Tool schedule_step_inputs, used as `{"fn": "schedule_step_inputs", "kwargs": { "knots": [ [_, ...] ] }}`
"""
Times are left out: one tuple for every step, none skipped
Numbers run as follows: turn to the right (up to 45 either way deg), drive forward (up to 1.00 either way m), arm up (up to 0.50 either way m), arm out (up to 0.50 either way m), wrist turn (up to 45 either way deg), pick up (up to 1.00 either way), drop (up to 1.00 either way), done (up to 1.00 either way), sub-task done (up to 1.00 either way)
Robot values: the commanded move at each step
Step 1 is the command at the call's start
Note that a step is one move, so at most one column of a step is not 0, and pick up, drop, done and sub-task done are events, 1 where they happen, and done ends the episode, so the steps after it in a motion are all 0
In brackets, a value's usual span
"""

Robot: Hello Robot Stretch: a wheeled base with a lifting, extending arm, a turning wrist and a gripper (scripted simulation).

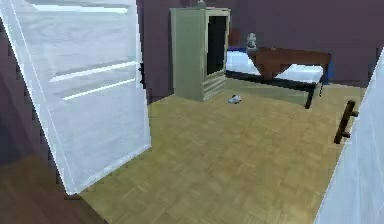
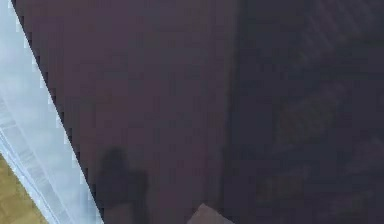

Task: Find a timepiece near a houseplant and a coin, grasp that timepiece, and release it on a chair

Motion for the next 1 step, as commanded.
{"fn": "schedule_step_inputs", "kwargs": {
  "knots": [
    [0.0,1.00,0.00,0.00,0.0,0.00,0.00,0.00,0.00]
  ]
}}
